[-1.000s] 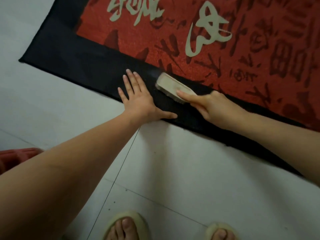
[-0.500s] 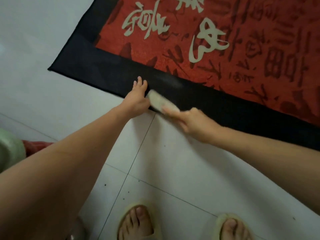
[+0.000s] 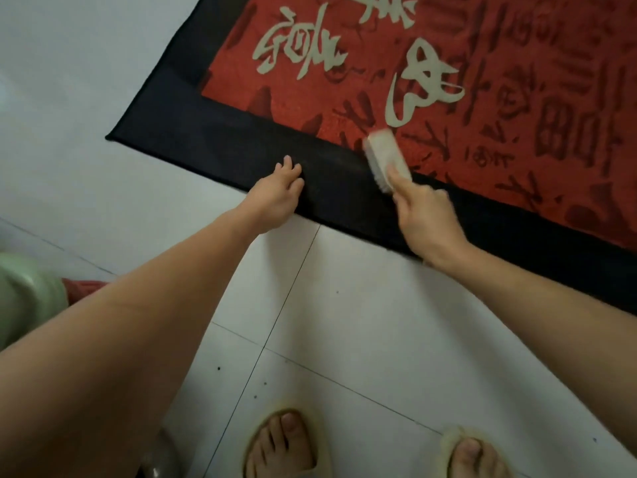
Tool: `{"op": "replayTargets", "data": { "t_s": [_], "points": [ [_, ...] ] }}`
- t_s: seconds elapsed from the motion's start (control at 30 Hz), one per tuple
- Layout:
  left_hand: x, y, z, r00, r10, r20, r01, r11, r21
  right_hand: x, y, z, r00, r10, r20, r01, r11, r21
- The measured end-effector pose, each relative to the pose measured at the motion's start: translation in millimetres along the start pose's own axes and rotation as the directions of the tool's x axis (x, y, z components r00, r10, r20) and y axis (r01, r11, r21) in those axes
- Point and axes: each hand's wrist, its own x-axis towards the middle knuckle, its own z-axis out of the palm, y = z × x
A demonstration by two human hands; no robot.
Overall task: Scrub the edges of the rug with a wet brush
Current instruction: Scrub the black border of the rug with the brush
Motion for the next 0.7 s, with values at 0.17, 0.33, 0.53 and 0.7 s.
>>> {"op": "replayTargets", "data": {
  "t_s": [0.17,0.33,0.53,0.7],
  "points": [
    [1.1,-13.5,-11.0,0.976,0.029,-0.215,-0.021,0.999,0.040,-49.5,-51.1,7.8,0.868,-0.322,0.377,0.310,0.946,0.095],
    [21.5,-3.1,-27.5,0.998,0.015,-0.053,0.002,0.953,0.302,-8.1,-22.6,-3.2,1.000,0.012,0.004,-0.013,0.998,0.057],
    [18.2,-20.9,-0.6,0.973,-0.206,-0.101,0.226,0.932,0.283,8.9,-55.7,33.6,0.944,-0.163,0.286,0.206,0.970,-0.128],
    [17.3,-27.5,4.5,0.958,-0.242,-0.153,0.276,0.921,0.275,57.4,-34.0,17.0,0.990,-0.072,0.118,0.103,0.951,-0.291]
  ]
}}
